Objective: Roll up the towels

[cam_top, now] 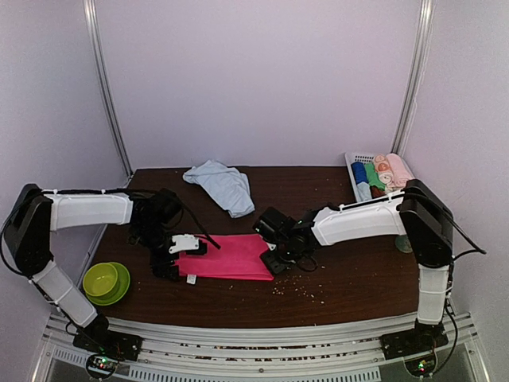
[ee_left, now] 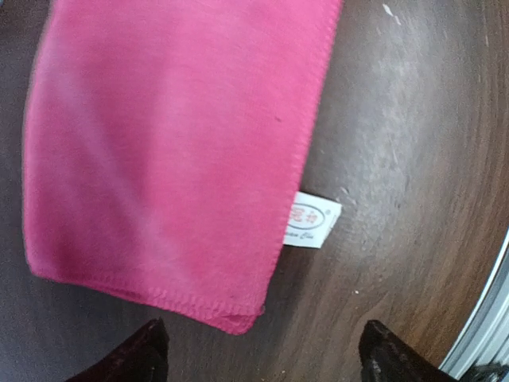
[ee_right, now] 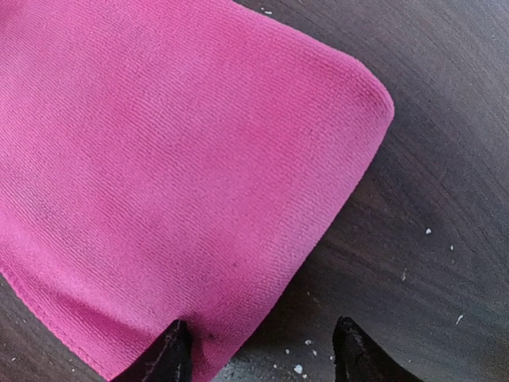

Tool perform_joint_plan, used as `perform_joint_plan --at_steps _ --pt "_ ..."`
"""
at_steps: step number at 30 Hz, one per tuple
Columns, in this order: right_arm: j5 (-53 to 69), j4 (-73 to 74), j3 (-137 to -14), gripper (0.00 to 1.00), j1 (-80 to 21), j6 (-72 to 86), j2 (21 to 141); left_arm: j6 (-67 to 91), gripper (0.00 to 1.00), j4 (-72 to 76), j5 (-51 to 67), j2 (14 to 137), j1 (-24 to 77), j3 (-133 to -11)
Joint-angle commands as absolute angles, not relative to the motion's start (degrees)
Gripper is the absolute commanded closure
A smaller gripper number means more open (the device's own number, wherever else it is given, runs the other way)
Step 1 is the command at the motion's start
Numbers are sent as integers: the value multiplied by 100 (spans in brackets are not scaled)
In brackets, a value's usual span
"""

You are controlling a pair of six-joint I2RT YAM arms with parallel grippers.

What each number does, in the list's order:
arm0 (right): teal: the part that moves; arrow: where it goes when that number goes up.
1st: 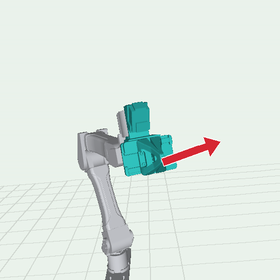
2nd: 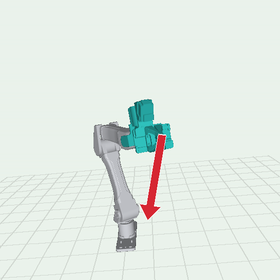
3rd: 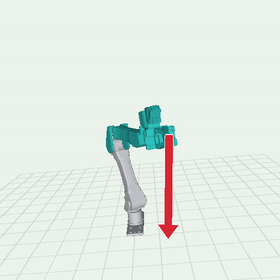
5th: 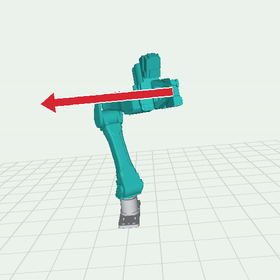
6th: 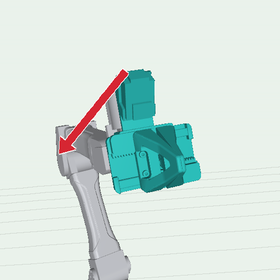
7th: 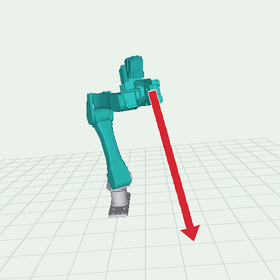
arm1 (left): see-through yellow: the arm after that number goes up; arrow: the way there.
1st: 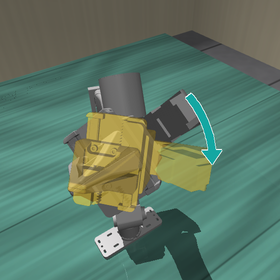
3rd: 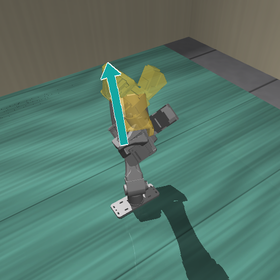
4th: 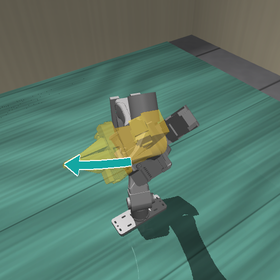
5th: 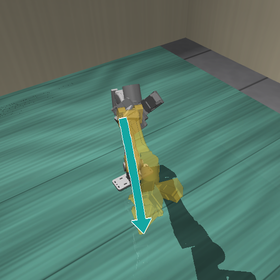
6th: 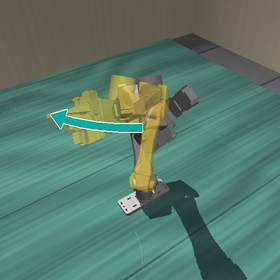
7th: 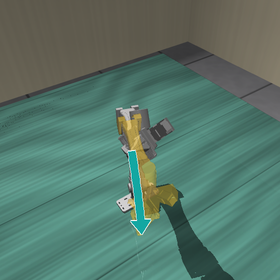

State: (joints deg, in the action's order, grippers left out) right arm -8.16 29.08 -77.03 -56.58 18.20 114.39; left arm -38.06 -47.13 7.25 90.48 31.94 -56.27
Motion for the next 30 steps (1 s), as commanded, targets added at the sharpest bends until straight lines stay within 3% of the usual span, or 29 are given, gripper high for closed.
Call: perform_joint_plan --at_steps 1,4,7,10,20,24,30 --pt "-850 3098 -7518 37 -5705 1699 11025 -3840 9 -4973 1026 8648 2922 -6117" --pt "-853 3025 -7538 37 -5706 1705 10944 -3760 6 -5114 1314 8833 2654 -6493" --pt "-806 2904 -7611 38 -5705 1758 10948 -3378 11 -4971 1456 9182 2418 -6909" --pt "-577 2653 -7614 40 -5700 1834 10906 -2905 29 -4612 1451 9532 2272 -7172" --pt "807 1337 -7275 81 -5696 2192 10829 -2424 99 -4267 1806 10358 2211 -7566" --pt "1137 1205 -7345 84 -5688 2295 11174 -2374 100 -4182 1856 10525 2177 -7560" --pt "1108 1285 -7281 85 -5695 2344 11410 -2171 100 -3872 1009 10955 2144 -7576"
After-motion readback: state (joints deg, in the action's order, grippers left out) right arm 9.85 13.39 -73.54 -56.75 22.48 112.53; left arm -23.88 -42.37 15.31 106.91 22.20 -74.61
